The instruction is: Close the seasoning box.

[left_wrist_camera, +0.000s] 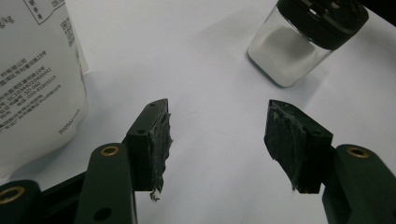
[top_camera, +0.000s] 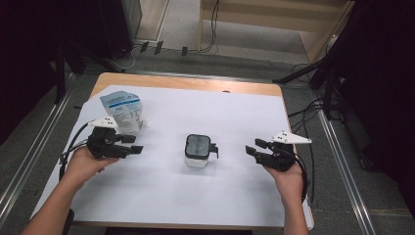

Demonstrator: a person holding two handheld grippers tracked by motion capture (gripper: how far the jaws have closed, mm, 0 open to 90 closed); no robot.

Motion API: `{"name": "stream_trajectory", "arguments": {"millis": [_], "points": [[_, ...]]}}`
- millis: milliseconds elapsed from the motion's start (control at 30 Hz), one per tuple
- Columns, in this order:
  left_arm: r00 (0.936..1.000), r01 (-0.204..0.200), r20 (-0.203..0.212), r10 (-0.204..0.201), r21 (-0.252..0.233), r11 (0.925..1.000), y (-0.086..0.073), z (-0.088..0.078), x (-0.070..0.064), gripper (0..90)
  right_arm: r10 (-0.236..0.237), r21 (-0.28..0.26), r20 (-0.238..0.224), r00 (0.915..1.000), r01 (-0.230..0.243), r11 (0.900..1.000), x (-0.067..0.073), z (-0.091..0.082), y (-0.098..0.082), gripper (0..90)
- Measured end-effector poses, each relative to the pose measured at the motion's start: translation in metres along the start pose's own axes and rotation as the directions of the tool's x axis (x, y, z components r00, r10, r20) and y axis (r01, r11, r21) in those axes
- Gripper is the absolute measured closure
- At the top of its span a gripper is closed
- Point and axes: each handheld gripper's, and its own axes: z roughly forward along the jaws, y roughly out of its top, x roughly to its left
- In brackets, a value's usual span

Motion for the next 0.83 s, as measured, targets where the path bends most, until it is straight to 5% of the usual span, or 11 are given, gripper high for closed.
{"name": "stream_trajectory", "arguments": {"millis": [833], "points": [[0.9992,0.022,-0.033,-0.022,0.005,0.9997,0.0000,0.0050,0.0028,37.5,0.006,0.017,0.034,0.9994,-0.007,1.000,-0.0069,0.0052,-0.0079,41.0]]}}
